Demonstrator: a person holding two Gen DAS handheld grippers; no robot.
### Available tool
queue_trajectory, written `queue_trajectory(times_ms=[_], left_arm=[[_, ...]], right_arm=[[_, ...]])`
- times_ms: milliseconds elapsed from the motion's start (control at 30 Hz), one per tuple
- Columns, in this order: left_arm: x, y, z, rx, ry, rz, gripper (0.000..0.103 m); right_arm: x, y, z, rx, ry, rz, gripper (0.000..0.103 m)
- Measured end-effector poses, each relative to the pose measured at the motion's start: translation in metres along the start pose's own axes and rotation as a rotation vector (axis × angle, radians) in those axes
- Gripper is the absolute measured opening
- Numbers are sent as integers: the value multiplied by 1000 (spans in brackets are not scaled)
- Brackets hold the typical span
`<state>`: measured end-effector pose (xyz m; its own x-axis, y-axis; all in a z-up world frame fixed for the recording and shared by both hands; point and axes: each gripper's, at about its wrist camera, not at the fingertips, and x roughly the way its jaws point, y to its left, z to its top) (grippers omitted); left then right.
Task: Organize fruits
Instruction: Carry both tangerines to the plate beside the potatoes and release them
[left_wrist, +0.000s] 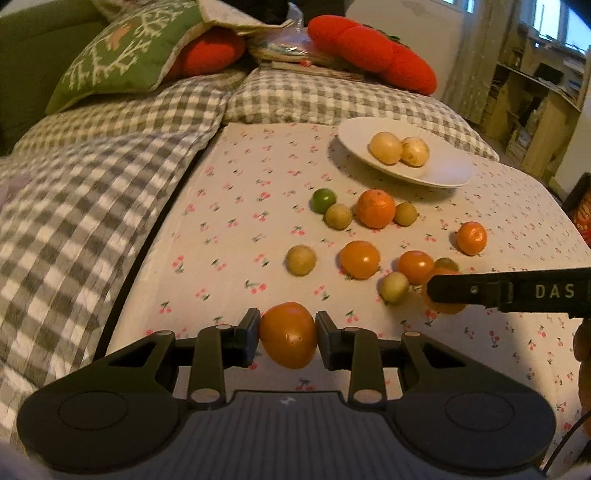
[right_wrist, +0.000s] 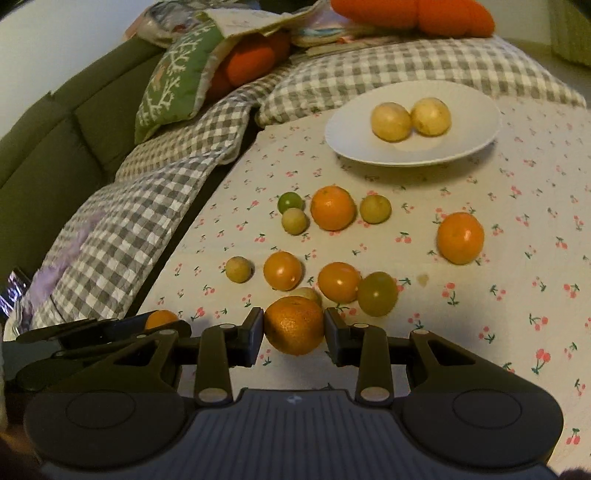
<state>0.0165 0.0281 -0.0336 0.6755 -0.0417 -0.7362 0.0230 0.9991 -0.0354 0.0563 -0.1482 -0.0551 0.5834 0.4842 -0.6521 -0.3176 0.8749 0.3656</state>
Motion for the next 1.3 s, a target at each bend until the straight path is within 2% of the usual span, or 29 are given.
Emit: queue_trajectory(times_ms=[333,500,667,867,967,1133,1300], left_arm=[[12,-27,20,97,-30,-34,26],[23,-34,34,117,-42,-76,26],[35,-48,53,141,-61,-94,26],[53,-54,83,124,-87,-134,26],[66,-58,100,96,-94,-186,26],[89,-72,118,91,-121,-255,26],[111,-82,127,155,-149,-262,26]], right_arm=[[-14,-10,17,-9,-64,-37,32],[-17,-17,33,-61,-112,-132,32],[-19,-26,48,-87,-142,-186,32],[-25,-48,74,-77,-211,-215,32],[-22,-56,83,-80,-234,-218,32],[-6,-53,88,-185,-234,-238,32],[9,-65,97,-203,-218,-246,32]])
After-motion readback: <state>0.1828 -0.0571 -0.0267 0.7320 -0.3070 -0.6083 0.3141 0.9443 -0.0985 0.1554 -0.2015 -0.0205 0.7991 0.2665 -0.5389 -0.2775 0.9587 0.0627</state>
